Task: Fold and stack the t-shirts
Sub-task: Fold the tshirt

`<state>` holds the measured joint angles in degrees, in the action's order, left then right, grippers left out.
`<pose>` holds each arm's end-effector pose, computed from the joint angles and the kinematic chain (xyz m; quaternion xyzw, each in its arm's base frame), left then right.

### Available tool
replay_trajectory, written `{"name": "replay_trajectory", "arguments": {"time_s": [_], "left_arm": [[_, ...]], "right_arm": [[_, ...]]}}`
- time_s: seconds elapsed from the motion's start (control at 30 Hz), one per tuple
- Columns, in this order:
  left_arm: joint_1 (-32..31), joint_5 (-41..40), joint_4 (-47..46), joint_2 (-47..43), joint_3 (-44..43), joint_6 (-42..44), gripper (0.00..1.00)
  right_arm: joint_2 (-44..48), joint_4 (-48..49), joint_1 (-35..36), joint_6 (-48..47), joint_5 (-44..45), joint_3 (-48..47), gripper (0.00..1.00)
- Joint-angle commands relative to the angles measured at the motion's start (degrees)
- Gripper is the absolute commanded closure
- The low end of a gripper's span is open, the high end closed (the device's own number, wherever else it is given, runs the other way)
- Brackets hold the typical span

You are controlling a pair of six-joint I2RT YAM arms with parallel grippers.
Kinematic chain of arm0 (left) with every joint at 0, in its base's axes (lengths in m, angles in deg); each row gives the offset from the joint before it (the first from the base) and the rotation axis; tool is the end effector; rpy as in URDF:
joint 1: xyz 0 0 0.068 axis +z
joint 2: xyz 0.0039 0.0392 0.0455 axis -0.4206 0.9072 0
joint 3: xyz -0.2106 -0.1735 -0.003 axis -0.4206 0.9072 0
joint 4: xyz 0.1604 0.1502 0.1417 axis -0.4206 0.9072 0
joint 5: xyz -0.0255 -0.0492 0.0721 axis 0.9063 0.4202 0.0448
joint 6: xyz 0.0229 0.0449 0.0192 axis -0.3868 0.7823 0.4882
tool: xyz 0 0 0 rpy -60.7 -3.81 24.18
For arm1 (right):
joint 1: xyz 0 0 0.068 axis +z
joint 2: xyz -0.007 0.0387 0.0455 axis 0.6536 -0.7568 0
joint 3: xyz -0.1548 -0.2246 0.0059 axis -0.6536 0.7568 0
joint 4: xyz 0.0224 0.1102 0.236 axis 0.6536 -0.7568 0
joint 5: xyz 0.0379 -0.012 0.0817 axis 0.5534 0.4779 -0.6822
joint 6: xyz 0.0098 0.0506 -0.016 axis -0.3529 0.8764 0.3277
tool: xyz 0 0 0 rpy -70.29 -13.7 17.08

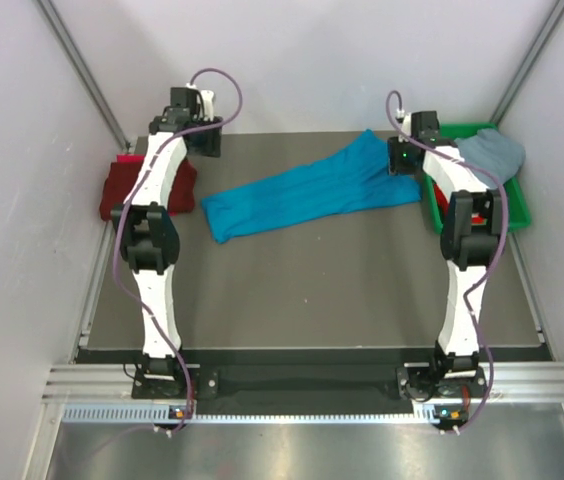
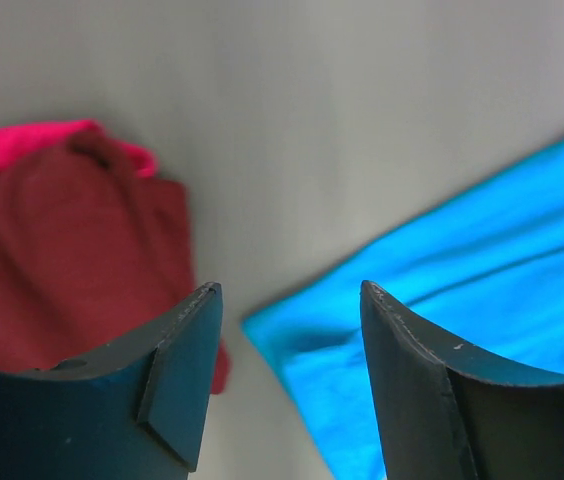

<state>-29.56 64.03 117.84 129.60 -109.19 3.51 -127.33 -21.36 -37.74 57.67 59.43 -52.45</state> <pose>0.5058 -0.0435 0.3005 0.0655 0.9235 -0.0351 0.3763 0.5064 0.0297 0.2125 -0.0622 0.9349 0.0323 0.3479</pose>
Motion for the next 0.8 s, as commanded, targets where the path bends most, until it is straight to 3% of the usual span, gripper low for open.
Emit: {"name": "replay_trajectory", "arguments": {"time_s": [0.0,0.1,0.23,0.77], "left_arm": [[2.0,-1.5,0.4,-0.4,1.3,1.4,0.38],[2.9,-0.8,1.9,1.2,2.6,1.4,0.39],[3.6,1.2,2.7,2.7,3.5,2.6,0.42],[4.1,5.2,5.8,6.8,6.4,1.9,0.43]], "right_arm": [[9.8,0.2,-2.0,8.5,-4.9,4.3,0.51],[11.0,0.1,-2.6,14.4,-8.3,9.1,0.48],[11.1,-0.5,-2.5,14.7,-8.2,13.1,0.47],[5.0,-0.1,-6.3,13.7,-3.4,9.9,0.47]]}}
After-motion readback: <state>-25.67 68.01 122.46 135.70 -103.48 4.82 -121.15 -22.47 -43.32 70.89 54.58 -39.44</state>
